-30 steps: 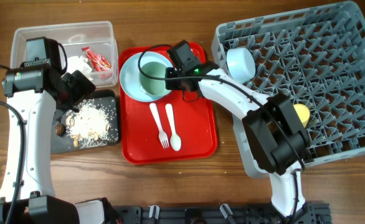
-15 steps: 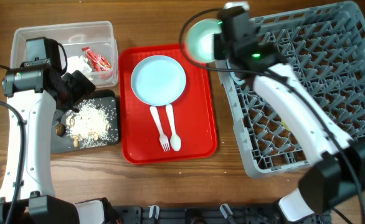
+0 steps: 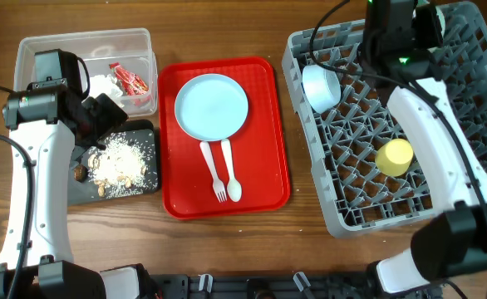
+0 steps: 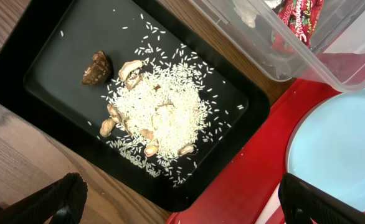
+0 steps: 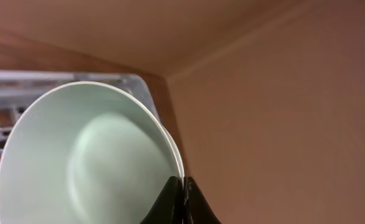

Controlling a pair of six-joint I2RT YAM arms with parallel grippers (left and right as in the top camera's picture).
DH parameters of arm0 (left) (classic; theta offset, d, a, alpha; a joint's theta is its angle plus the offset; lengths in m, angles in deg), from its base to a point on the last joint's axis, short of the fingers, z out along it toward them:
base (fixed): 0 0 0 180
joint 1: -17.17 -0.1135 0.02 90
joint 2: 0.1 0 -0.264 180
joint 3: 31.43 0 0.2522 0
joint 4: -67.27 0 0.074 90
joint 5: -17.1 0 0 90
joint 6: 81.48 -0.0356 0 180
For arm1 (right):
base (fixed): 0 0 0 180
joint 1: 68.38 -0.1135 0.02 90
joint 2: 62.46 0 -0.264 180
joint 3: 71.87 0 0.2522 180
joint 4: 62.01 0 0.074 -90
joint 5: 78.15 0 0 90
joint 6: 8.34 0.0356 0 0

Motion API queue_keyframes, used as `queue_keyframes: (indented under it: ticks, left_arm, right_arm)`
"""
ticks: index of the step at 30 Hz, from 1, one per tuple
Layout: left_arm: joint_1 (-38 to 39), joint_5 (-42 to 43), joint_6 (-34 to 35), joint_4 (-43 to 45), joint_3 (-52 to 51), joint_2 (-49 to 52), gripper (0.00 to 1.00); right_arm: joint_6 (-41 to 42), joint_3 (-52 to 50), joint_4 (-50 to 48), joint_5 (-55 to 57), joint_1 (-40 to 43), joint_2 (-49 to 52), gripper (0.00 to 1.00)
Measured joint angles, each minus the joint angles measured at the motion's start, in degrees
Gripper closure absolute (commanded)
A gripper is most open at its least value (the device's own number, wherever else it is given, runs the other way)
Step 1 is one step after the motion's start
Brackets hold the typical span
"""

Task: Sort waste into correct bins and load items into the dishwasher rack
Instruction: 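Place the green bowl in the rack beside the blue bowl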

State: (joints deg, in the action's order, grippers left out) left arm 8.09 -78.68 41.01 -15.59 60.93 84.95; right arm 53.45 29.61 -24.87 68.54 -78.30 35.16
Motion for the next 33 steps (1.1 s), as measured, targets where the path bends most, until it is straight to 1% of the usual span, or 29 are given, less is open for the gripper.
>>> queue_keyframes:
  ticks: [4, 7, 9, 13, 18, 20, 21, 24, 25, 26, 29, 31, 33]
  left_arm:
    - [0.0, 0.0, 0.0, 0.0, 0.0, 0.0, 0.0]
    - [0.0, 0.0, 0.0, 0.0, 0.0, 0.0, 0.0]
    - [0.0, 0.0, 0.0, 0.0, 0.0, 0.0, 0.0]
    - [0.0, 0.0, 0.0, 0.1, 0.0, 0.0, 0.0]
    - [0.0, 0.0, 0.0, 0.1, 0.0, 0.0, 0.0]
    - [0.0, 0.0, 0.0, 0.1, 0.0, 0.0, 0.0]
    - [0.0, 0.0, 0.0, 0.1, 0.0, 0.0, 0.0]
    - [0.0, 0.0, 0.0, 0.1, 0.0, 0.0, 0.0]
    - [0.0, 0.0, 0.0, 0.4, 0.0, 0.0, 0.0]
    - [0.0, 0.0, 0.0, 0.5, 0.0, 0.0, 0.0]
    - [0.0, 0.0, 0.0, 0.5, 0.0, 0.0, 0.0]
    - [0.0, 0.0, 0.0, 0.5, 0.0, 0.0, 0.0]
    - [0.0, 0.0, 0.0, 0.6, 0.0, 0.0, 0.0]
  right_arm:
    - [0.3, 0.0, 0.3, 4.5, 0.0, 5.4, 0.96]
    - [2.7, -0.2, 4.5, 6.5, 0.0, 9.0, 0.96]
    - [4.3, -0.9, 4.9, 6.9, -0.1, 9.7, 0.96]
    - [5.7, -5.7, 2.2, 7.5, -1.2, 9.7, 0.96]
    - [7.4, -10.9, -1.8, 13.8, -5.6, 9.6, 0.96]
    - [8.2, -11.4, -2.6, 13.9, -7.0, 9.5, 0.94]
    - [8.5, -11.5, -2.8, 13.8, -7.6, 9.5, 0.86]
    - [9.2, -12.0, -2.6, 11.5, -9.0, 9.6, 0.54]
    - [9.4, -12.6, -2.4, 10.4, -9.2, 9.6, 0.46]
    - [10.1, -12.8, -2.5, 10.1, -9.4, 9.6, 0.43]
    - [11.7, -13.0, -2.3, 7.0, -9.5, 9.5, 0.36]
    - [12.8, -13.2, -0.7, 3.0, -9.4, 8.3, 0.28]
    - [14.5, -13.4, 1.1, -2.7, -9.4, 4.4, 0.24]
